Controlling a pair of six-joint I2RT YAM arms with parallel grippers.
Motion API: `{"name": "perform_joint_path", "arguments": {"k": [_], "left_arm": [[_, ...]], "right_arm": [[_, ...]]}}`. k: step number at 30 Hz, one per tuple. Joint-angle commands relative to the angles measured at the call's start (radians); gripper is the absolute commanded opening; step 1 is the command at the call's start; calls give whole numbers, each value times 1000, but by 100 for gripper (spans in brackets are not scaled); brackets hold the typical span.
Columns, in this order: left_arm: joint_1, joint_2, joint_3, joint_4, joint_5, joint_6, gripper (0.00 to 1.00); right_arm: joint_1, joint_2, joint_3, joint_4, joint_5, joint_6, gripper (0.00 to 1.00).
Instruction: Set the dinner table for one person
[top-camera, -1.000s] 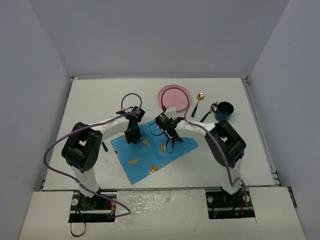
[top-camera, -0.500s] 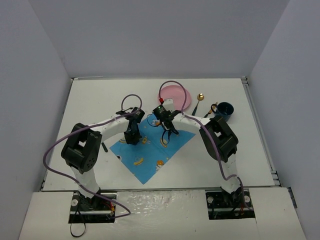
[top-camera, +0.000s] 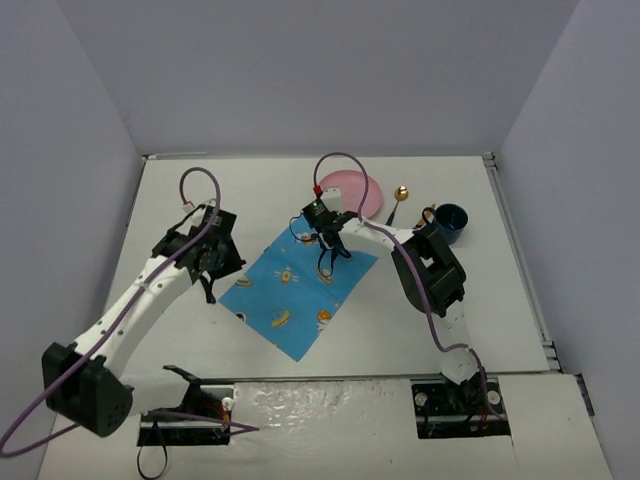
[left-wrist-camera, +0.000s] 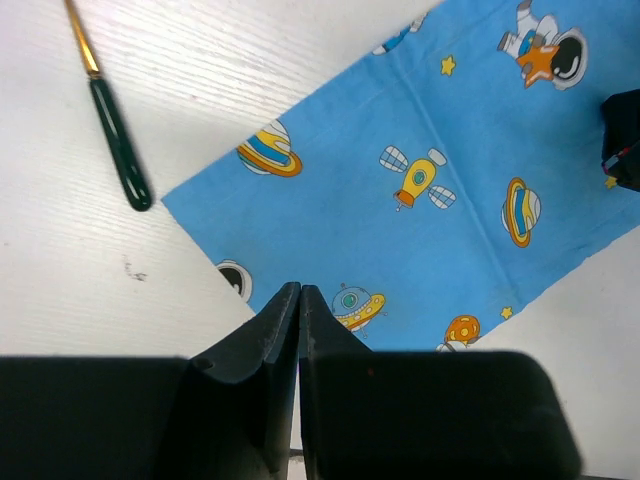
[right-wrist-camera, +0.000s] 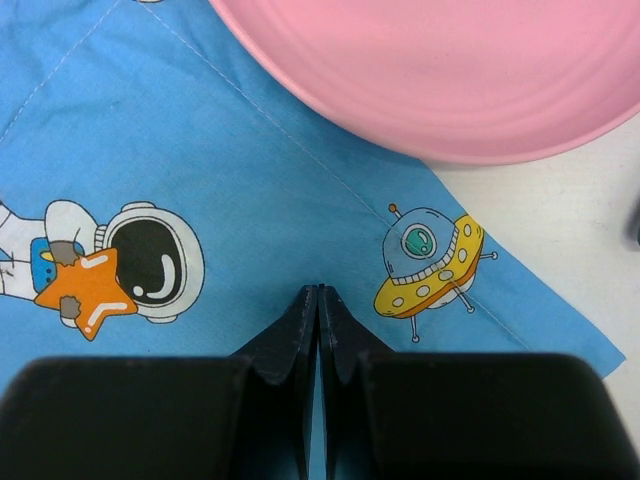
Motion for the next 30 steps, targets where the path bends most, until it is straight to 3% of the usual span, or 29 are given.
{"name": "perform_joint_path", "arguments": {"k": [1, 6, 8, 9, 10, 12, 16, 22, 30], "left_arm": [[8, -167, -10, -12, -90, 24, 3], [8, -417, -78, 72, -118, 48, 19], [8, -482, -107, 110, -121, 53, 40], [8, -525, -117, 131, -120, 61, 59], [8, -546, -126, 137, -126, 63, 71], [8, -574, -135, 131, -139, 67, 81], [8, -565, -127, 107, -164, 80, 86], [8, -493, -115, 86, -176, 90, 87], [8, -497, -128, 103, -181, 111, 87]], "right_arm": [[-6, -9, 23, -28, -33, 14, 0], [-1, -88, 12, -10, 36, -1, 3], [13, -141, 3, 10, 76, -8, 16], [14, -155, 0, 13, 84, -9, 32], [15, -185, -3, 19, 96, -8, 42], [11, -221, -3, 20, 127, -3, 56], [-58, -306, -10, 18, 160, -11, 66], [-285, -305, -89, 15, -40, 135, 54], [-438, -279, -310, 386, -453, 320, 52]]}}
